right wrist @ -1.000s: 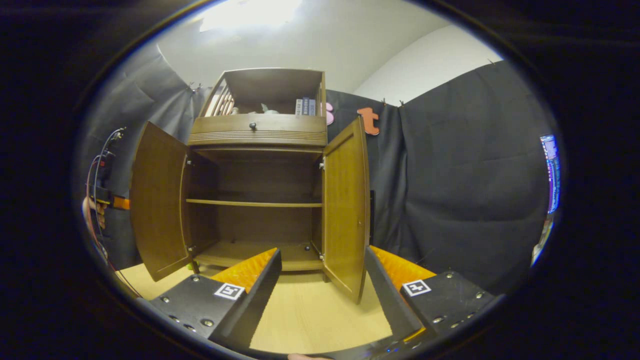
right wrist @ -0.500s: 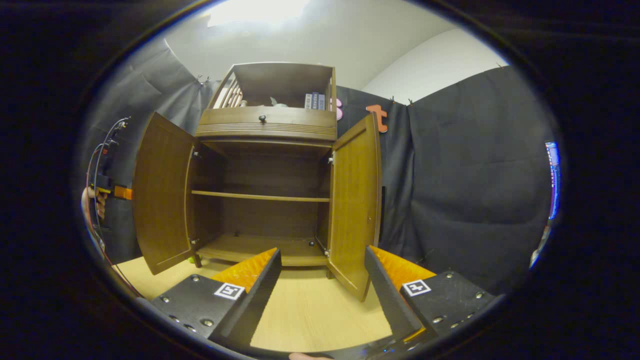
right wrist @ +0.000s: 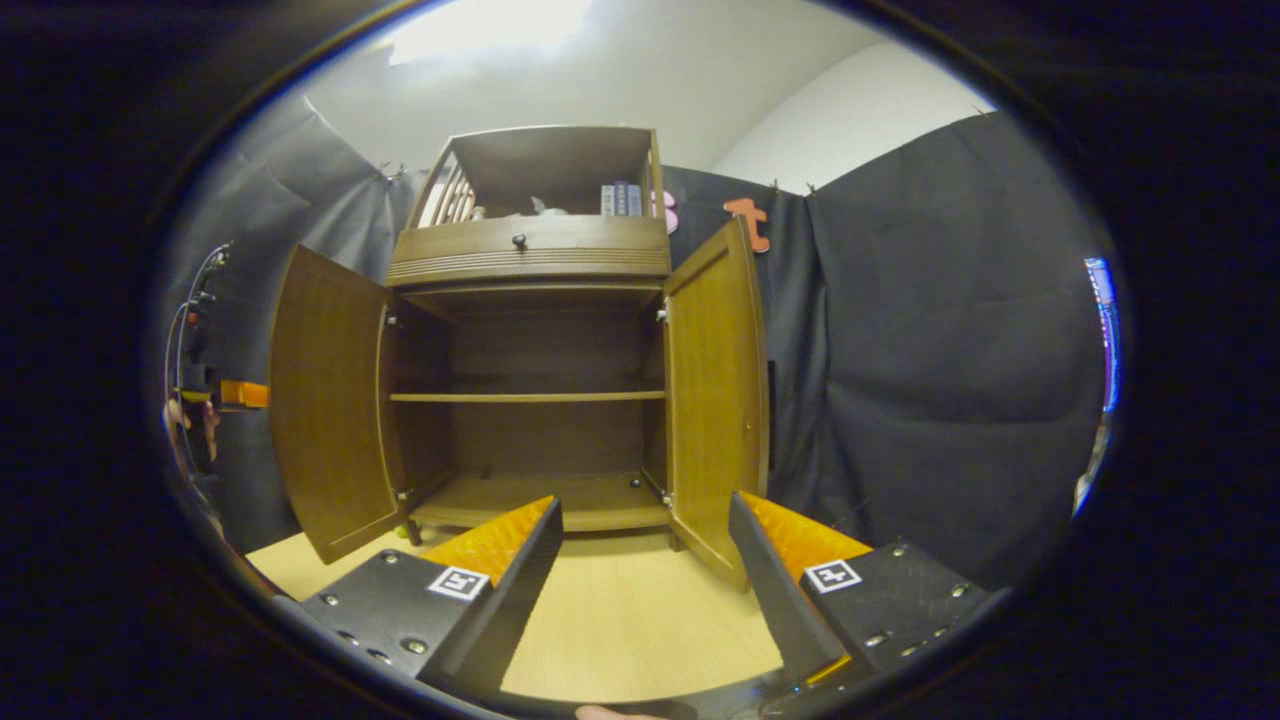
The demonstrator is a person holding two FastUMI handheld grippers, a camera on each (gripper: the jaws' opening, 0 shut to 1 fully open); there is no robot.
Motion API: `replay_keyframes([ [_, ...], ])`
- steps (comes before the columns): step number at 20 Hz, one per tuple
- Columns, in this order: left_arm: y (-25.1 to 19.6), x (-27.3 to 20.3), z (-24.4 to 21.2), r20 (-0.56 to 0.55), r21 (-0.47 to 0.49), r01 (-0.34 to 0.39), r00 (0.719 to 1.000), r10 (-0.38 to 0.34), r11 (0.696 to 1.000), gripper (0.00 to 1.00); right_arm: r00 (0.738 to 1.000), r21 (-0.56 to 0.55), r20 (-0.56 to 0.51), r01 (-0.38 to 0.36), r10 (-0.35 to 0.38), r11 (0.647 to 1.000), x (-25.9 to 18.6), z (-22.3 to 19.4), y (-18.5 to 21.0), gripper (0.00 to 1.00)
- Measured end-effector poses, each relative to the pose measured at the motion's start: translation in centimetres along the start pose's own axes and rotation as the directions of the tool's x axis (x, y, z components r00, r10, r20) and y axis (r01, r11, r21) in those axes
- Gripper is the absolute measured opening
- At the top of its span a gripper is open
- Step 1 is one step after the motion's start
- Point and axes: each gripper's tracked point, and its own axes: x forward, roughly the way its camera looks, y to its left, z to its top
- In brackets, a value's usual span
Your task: Open the right door of the double-door shoe cabinet with the right hand, and open the left door with the left hand.
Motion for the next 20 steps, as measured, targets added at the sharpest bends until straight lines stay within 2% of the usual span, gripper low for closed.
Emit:
replay_keyframes([
  [1,-0.1,-0.7,0.6,0.016,0.010,-0.011,1.000,0.011,1.000,0.64,1.000,-0.009,0.004,0.009,-0.009,1.000,-0.2,0.6,-0.2,0.99],
  [2,-0.3,-1.2,1.2,0.033,0.020,-0.024,0.999,0.023,1.000,0.72,1.000,-0.013,0.015,0.018,-0.018,1.000,-0.3,1.5,-0.3,0.94],
  [3,-0.6,-1.6,1.5,0.034,0.033,-0.035,0.999,0.034,0.999,0.80,0.999,-0.013,0.022,0.030,-0.030,0.999,-0.4,2.0,-0.3,1.00],
  [5,-2.1,-2.4,2.5,0.036,0.054,-0.027,0.999,0.025,0.998,0.96,0.999,-0.024,0.021,0.047,-0.047,0.999,-0.3,2.6,-0.1,0.99],
  [6,-3.1,-3.0,3.4,0.054,0.065,-0.018,0.998,0.014,0.998,0.89,0.999,-0.034,0.024,0.048,-0.047,0.998,-0.3,3.0,0.2,0.99],
  [7,-4.1,-3.6,4.4,0.075,0.080,-0.009,0.997,0.003,0.997,0.93,0.999,-0.042,0.023,0.043,-0.042,0.998,-0.3,3.2,0.6,0.99],
  [11,-8.8,-4.7,7.0,0.137,0.116,0.064,0.987,-0.080,0.991,0.92,0.999,-0.052,0.047,0.027,-0.025,0.998,0.1,5.0,1.5,1.00],
  [12,-9.7,-4.7,7.7,0.153,0.112,0.073,0.984,-0.090,0.991,0.92,0.998,-0.045,0.058,0.037,-0.034,0.998,0.4,5.8,1.3,0.94],
  [13,-10.2,-4.7,8.3,0.170,0.109,0.073,0.981,-0.091,0.991,0.92,0.997,-0.038,0.063,0.038,-0.036,0.999,0.6,6.2,1.3,0.94],
  [14,-10.7,-4.5,8.8,0.183,0.103,0.067,0.979,-0.085,0.992,0.92,0.997,-0.033,0.063,0.037,-0.035,0.999,0.9,6.6,1.3,0.99],
  [17,-12.7,-3.5,8.6,0.169,0.082,0.066,0.983,-0.079,0.994,0.92,0.995,-0.019,0.090,0.043,-0.041,0.999,1.4,8.2,0.9,0.99],
  [18,-13.5,-3.1,8.5,0.160,0.079,0.077,0.983,-0.089,0.994,0.95,0.994,-0.021,0.102,0.047,-0.044,0.999,1.5,8.8,0.8,0.99],
  [20,-14.9,-2.4,8.6,0.159,0.057,0.099,0.982,-0.107,0.993,0.92,0.991,-0.024,0.121,0.055,-0.051,0.998,1.8,9.4,0.6,0.99],
])
